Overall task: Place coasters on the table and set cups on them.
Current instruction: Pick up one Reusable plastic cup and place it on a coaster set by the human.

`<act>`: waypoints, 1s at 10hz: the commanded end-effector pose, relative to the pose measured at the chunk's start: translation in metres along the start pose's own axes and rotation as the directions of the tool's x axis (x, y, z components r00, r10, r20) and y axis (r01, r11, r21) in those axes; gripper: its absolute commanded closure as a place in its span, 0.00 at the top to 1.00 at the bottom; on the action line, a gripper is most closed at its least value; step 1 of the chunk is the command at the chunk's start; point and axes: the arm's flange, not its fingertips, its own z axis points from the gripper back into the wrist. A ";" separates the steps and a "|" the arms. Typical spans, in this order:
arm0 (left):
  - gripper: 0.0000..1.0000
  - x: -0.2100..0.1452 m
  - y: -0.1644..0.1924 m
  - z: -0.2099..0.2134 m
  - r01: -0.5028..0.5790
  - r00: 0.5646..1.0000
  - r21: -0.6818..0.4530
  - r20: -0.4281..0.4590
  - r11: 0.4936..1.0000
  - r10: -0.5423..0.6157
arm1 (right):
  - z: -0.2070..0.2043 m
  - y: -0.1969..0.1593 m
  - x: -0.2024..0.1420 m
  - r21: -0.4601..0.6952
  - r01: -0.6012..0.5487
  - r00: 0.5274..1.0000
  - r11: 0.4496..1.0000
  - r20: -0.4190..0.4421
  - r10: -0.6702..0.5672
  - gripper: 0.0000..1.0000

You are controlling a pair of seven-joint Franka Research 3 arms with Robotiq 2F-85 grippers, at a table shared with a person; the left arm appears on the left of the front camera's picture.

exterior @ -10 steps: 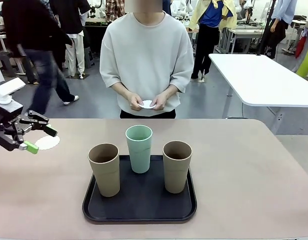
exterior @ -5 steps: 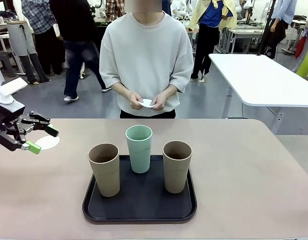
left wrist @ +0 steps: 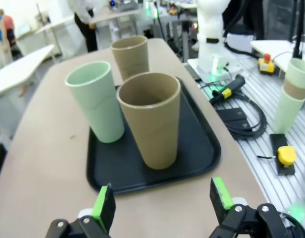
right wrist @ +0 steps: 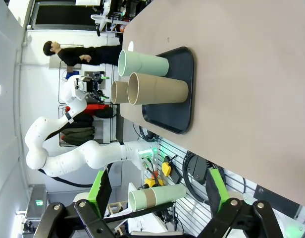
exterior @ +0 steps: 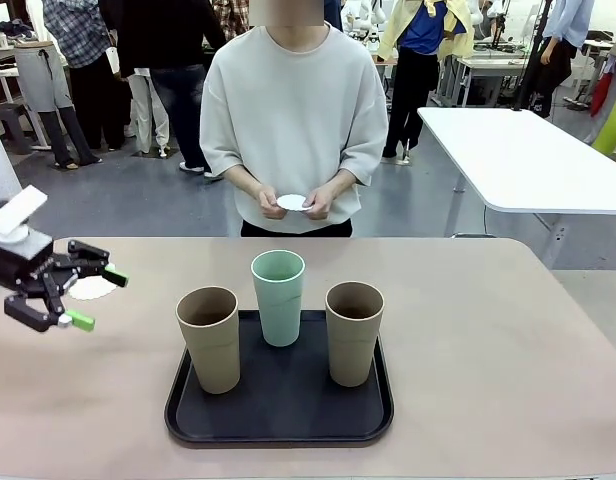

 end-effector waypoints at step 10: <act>1.00 -0.057 0.026 -0.077 -0.083 0.973 0.003 0.218 0.997 0.080 | 0.000 0.000 0.000 0.013 -0.004 1.000 1.000 0.001 0.004 1.00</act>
